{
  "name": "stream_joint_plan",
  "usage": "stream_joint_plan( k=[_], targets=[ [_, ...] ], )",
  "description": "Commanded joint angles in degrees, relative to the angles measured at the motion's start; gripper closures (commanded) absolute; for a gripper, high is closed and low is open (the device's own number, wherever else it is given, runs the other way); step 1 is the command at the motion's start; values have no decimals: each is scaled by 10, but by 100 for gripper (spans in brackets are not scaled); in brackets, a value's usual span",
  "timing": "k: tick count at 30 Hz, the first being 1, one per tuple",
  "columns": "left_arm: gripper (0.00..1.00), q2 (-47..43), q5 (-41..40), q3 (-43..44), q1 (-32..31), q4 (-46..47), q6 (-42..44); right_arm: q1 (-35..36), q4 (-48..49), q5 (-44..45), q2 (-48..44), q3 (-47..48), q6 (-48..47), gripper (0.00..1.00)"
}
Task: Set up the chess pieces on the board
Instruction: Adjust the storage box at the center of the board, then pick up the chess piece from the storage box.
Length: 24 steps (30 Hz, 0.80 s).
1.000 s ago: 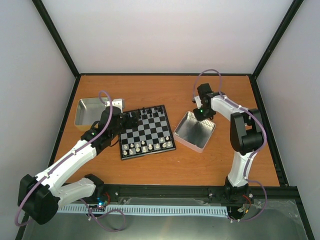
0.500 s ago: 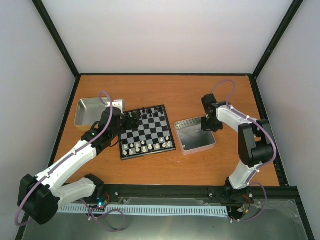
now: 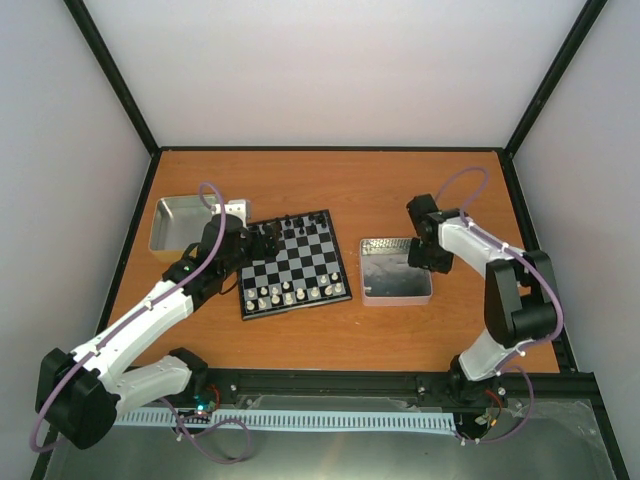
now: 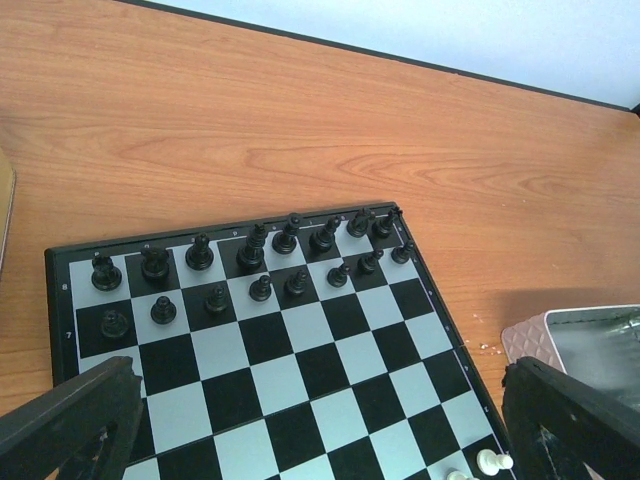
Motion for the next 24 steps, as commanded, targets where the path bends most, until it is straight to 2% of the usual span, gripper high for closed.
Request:
stream_joint_plan(
  k=[1, 5, 9, 12, 16, 24],
  targets=[
    [0, 2, 4, 11, 2, 18, 13, -2, -18, 11, -53, 53, 7, 45],
    [0, 10, 9, 18, 2, 16, 15, 12, -8, -16, -79, 81, -28, 43],
    [0, 14, 19, 20, 2, 16, 12, 69, 71, -87, -83, 64, -77, 44],
    [0, 14, 26, 20, 2, 13, 10, 101, 131, -137, -54, 46, -82, 52],
    [0, 5, 27, 17, 2, 7, 8, 103, 195, -163, -12, 25, -60, 62],
    [0, -19, 15, 4, 2, 6, 7, 116, 205, -174, 68, 50, -89, 63]
  ],
)
